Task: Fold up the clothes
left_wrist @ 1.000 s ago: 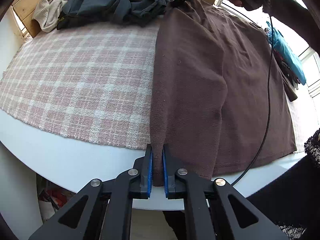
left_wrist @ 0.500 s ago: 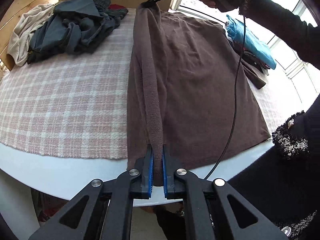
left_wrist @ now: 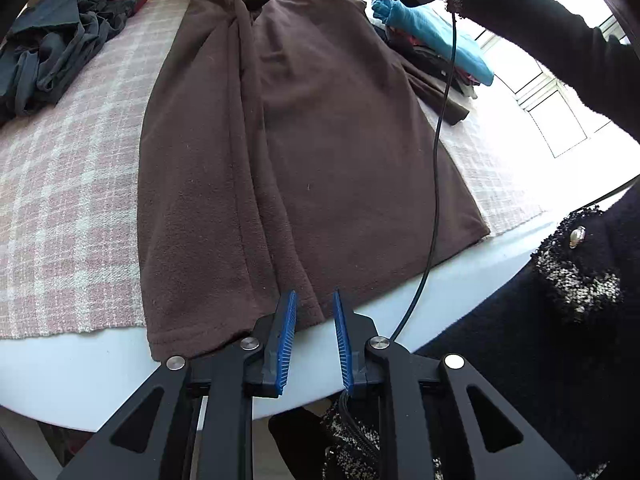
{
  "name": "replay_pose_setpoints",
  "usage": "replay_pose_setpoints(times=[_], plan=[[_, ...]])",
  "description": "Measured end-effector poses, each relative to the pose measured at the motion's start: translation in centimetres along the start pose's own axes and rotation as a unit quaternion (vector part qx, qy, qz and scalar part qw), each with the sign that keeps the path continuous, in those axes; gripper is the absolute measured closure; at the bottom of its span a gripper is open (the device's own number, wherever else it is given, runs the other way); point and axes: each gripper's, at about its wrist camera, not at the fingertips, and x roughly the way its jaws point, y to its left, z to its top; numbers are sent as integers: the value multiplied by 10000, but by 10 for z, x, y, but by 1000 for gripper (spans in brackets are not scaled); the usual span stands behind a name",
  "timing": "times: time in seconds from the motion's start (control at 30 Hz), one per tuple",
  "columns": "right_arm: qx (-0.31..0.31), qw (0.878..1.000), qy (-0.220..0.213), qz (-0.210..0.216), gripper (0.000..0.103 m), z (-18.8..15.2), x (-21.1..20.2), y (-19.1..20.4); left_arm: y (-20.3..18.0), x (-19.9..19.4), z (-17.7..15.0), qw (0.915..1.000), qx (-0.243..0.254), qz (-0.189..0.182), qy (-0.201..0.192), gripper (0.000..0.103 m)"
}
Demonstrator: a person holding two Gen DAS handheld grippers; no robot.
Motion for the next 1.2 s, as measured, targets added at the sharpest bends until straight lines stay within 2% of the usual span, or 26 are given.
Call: replay_pose_setpoints(times=[0.07,0.17,0.23,0.27,0.3,0.4,0.5,0.53,0.57,0.63,0.73,0.77,0.87,0.97,1.1,1.17,1.2], plan=[[344,9989,-256,161,64,0,-18,-9,4,-21,-5,9998,-38,106,-158,79],[657,9936,-655,641,64,10,-26,1,29,-35,-2,9975,-294,512,-382,76],[497,9952,-555,631,64,18,-8,22,45,-40,2,9948,-420,780,-508,76],[413,9960,-491,617,64,22,1,33,47,-31,10,9941,-333,910,-496,76],[294,9980,-250,497,64,20,16,43,48,-21,17,9936,-253,993,-478,76],[63,9971,459,606,64,-3,50,53,47,12,24,9979,-190,585,-198,76],[795,9903,182,1124,64,-5,27,19,33,31,14,9981,106,600,109,72],[1088,9860,-74,1261,64,-1,18,4,30,28,13,9981,124,581,135,72],[1300,9836,-301,1212,64,4,11,-10,30,22,14,9983,57,569,133,72],[1515,9843,-494,756,64,20,8,-31,29,6,22,9980,6,616,-129,72],[1834,9800,-595,487,64,48,25,-57,26,1,44,9964,187,741,-369,72],[1999,9774,-534,424,64,57,32,-67,26,3,51,9958,243,782,-408,72],[2388,9697,-377,341,64,79,54,-97,31,24,66,9957,295,853,-208,72],[2450,9689,-279,230,64,100,69,-117,35,41,67,9957,328,869,42,72],[2496,9674,42,423,64,115,97,-131,39,46,66,9966,285,767,134,72],[2389,9695,136,528,76,115,106,-127,43,45,66,9972,240,698,145,72],[2325,9709,159,554,91,114,109,-124,44,44,65,9974,221,672,139,72]])
